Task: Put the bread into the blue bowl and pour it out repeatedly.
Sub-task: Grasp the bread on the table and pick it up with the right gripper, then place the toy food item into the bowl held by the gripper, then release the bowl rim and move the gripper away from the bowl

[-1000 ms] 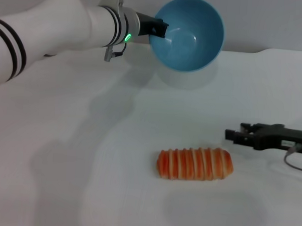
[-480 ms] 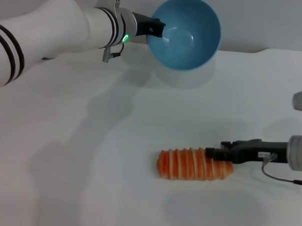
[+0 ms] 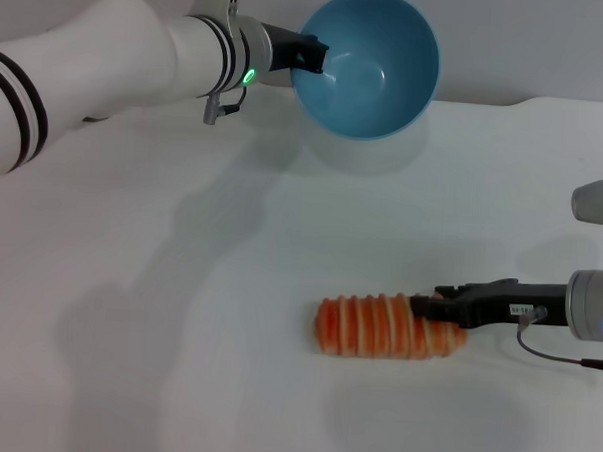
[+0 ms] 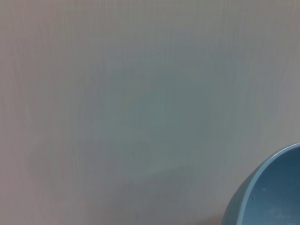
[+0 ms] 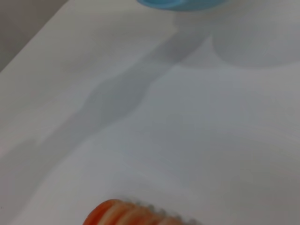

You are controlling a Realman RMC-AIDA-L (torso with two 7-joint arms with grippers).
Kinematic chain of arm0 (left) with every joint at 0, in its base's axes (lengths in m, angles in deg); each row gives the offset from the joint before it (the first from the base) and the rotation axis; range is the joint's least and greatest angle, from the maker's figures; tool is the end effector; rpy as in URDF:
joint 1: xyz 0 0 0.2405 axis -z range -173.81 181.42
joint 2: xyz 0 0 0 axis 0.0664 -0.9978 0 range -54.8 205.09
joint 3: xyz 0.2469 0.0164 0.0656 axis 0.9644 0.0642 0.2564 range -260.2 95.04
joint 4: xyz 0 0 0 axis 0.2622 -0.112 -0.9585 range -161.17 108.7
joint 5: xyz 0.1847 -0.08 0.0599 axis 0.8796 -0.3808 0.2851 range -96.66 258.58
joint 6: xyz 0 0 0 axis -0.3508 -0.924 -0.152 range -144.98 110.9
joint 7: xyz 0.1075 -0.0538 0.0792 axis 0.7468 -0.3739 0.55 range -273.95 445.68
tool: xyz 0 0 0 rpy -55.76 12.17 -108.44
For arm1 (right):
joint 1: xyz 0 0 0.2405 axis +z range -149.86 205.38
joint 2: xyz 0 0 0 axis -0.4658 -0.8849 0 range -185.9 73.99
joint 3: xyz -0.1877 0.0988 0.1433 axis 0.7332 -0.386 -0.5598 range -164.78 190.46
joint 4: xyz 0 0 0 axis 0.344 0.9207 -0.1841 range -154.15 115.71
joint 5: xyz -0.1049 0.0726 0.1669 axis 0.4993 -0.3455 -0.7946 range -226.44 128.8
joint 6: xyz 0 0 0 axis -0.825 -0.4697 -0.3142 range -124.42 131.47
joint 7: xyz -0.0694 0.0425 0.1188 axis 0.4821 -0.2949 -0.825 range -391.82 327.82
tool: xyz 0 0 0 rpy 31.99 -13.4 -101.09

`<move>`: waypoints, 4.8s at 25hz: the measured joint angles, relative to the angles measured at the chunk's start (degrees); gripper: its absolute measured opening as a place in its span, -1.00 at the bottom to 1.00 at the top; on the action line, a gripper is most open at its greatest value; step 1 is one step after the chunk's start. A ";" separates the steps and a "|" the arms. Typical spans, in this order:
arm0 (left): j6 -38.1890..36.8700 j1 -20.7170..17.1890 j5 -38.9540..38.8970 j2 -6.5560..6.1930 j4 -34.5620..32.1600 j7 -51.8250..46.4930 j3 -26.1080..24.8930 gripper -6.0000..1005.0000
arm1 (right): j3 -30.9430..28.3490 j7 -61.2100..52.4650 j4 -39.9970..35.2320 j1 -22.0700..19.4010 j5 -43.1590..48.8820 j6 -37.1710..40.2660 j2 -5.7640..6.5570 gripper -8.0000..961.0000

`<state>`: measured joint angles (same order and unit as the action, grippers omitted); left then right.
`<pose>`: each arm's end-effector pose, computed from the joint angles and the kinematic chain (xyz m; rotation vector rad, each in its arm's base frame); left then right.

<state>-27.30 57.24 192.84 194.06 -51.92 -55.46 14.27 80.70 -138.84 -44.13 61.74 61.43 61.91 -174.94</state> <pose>-0.1769 0.4732 -0.0741 -2.0792 -0.8743 -0.2330 0.2895 0.3387 -0.0840 -2.5585 1.2918 0.2175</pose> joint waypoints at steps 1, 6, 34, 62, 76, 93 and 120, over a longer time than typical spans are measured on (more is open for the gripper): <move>0.07 0.00 0.00 0.00 -0.02 0.00 0.00 -0.99 | 0.00 0.05 -0.07 0.00 0.00 -0.09 -0.01 0.23; 0.46 -0.12 0.01 0.00 -0.02 0.00 0.00 -0.99 | 0.51 1.40 -0.64 0.22 0.06 0.14 -0.01 0.00; -9.29 -1.30 1.97 -1.08 -0.28 0.86 1.14 -0.99 | -13.88 0.33 -39.95 -7.72 2.96 18.47 0.50 -0.54; -24.32 -0.33 3.16 -0.26 -5.91 0.16 1.41 -0.99 | -13.25 0.35 -29.77 -2.43 6.07 13.46 0.30 -0.76; -20.81 -0.79 3.00 -0.29 -5.58 0.18 1.20 -0.99 | -14.04 2.43 -33.45 -5.43 -2.40 14.03 0.44 0.12; -24.44 2.78 17.40 -1.17 -0.17 -14.63 -1.42 -0.99 | -21.63 10.14 -31.94 -12.81 -9.18 11.20 0.27 0.42; -26.30 0.72 22.16 -0.96 -2.02 -16.50 -4.61 -0.60 | -21.38 11.91 -27.94 -12.27 -9.27 9.26 0.26 0.42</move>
<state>-53.61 57.96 215.00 193.10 -53.95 -71.96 9.66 59.32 -126.93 -72.07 49.47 52.16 71.17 -174.68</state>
